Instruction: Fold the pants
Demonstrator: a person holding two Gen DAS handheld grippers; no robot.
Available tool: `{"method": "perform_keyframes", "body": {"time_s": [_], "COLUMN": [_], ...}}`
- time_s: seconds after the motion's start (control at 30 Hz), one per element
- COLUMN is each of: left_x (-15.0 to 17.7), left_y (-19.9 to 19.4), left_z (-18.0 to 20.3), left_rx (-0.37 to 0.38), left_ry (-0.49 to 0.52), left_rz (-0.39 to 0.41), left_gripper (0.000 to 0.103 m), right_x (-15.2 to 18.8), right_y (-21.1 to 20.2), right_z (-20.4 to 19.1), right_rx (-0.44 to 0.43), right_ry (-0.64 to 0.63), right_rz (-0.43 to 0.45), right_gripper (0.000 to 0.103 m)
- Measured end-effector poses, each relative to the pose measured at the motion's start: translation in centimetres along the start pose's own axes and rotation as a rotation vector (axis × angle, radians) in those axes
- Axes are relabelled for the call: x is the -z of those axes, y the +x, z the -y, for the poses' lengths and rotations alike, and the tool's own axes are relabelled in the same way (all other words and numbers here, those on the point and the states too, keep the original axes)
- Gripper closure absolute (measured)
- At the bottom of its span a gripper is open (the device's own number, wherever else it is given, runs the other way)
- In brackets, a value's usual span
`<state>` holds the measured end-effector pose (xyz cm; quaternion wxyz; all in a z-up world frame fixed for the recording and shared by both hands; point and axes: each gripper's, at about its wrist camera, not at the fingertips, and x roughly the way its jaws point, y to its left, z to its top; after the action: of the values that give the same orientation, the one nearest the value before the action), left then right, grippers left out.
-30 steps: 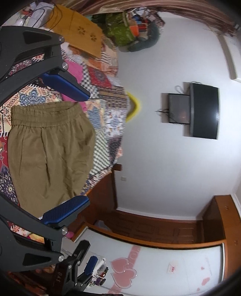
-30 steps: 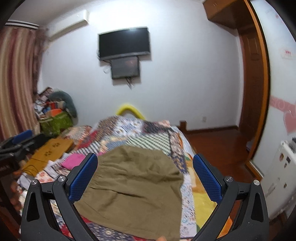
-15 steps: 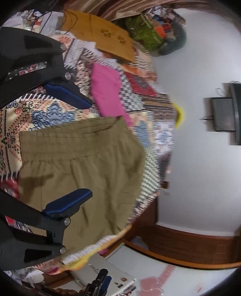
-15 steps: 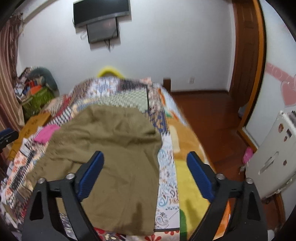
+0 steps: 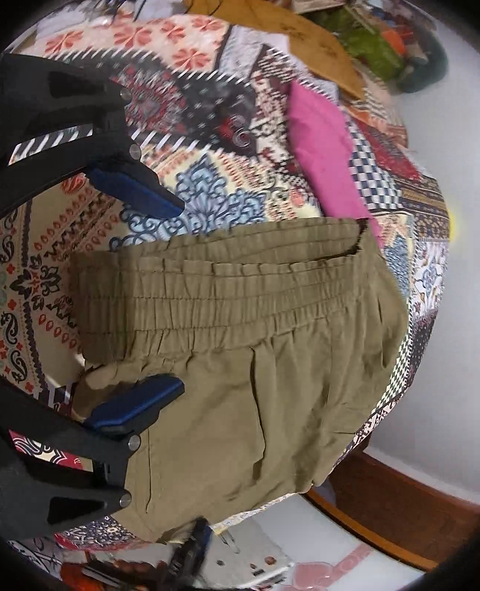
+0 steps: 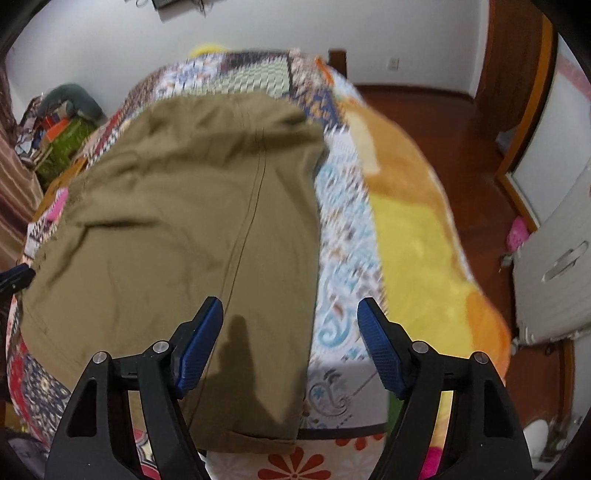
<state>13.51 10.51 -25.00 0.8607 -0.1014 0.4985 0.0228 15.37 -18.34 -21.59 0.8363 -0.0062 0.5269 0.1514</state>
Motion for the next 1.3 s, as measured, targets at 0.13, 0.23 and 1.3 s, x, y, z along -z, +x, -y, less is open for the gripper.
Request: {"method": "perform_keyframes", "body": {"time_s": [0.13,0.23,1.3], "left_x": [0.1,0.2,-9.7], "left_y": [0.0,-0.3,1.5], "left_z": [-0.3,0.3,-1.4], "left_rx": [0.039,0.012,-0.062], "left_ry": [-0.027,0.011,0.051], "left_rz": [0.004,0.016,0.029], "left_gripper": [0.031,0.036,0.034], "right_x": [0.4,0.3,-8.8], "right_y": [0.3,0.0,1.5], "right_z": [-0.7,-0.9,-0.7], "right_rx": [0.009,0.011,0.011], "right_ry": [-0.044,-0.055,-0.051], "right_rz": [-0.010,-0.010,0.114], "right_gripper": [0.056,0.066,0.062]}}
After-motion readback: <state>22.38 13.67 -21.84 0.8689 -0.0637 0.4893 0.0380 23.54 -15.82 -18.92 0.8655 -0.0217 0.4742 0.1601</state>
